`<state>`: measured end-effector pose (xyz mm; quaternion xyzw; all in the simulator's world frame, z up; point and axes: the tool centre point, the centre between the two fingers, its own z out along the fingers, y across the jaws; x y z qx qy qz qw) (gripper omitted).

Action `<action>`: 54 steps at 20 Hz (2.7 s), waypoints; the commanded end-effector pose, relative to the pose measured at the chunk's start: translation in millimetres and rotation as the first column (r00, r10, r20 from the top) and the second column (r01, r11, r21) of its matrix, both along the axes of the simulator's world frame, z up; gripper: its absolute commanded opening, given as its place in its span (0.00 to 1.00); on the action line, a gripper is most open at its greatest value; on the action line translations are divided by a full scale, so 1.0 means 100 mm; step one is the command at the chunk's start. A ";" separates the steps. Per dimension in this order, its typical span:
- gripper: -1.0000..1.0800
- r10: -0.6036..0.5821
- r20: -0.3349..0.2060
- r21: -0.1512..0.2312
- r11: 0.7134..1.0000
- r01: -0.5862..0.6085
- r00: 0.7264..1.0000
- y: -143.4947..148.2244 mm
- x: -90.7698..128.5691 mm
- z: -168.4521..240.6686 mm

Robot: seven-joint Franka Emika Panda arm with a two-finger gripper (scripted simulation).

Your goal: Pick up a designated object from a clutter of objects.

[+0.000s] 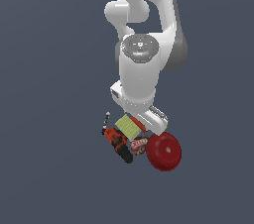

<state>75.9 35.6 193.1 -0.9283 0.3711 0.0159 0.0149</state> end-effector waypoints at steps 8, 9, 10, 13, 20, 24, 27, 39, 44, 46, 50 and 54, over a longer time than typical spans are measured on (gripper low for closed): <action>0.96 -0.258 -0.004 -0.011 0.966 0.258 0.966 0.12 0.19 -0.52; 0.96 -0.284 -0.003 -0.013 0.959 0.284 0.959 0.13 0.20 -0.58; 0.96 -0.309 -0.003 -0.015 0.951 0.309 0.951 0.15 0.22 -0.63; 0.96 -0.383 0.000 -0.021 0.923 0.383 0.924 0.18 0.26 -0.80; 0.96 -0.507 0.010 -0.033 0.861 0.507 0.862 0.23 0.32 -1.09; 0.96 -0.548 0.015 -0.037 0.836 0.548 0.836 0.25 0.34 -1.20; 0.96 -0.566 0.017 -0.039 0.823 0.567 0.824 0.25 0.35 -1.24; 0.96 -0.573 0.018 -0.040 0.818 0.573 0.819 0.25 0.35 -1.45; 0.96 -0.575 0.018 -0.039 0.817 0.576 0.818 0.25 0.34 -1.70; 0.96 -0.575 0.018 -0.039 0.817 0.576 0.818 0.25 0.35 -1.75; 0.00 -0.575 0.018 -0.039 0.817 0.576 0.818 0.25 0.35 -1.77; 0.00 -0.575 0.018 -0.039 0.817 0.576 0.818 0.25 0.35 -1.77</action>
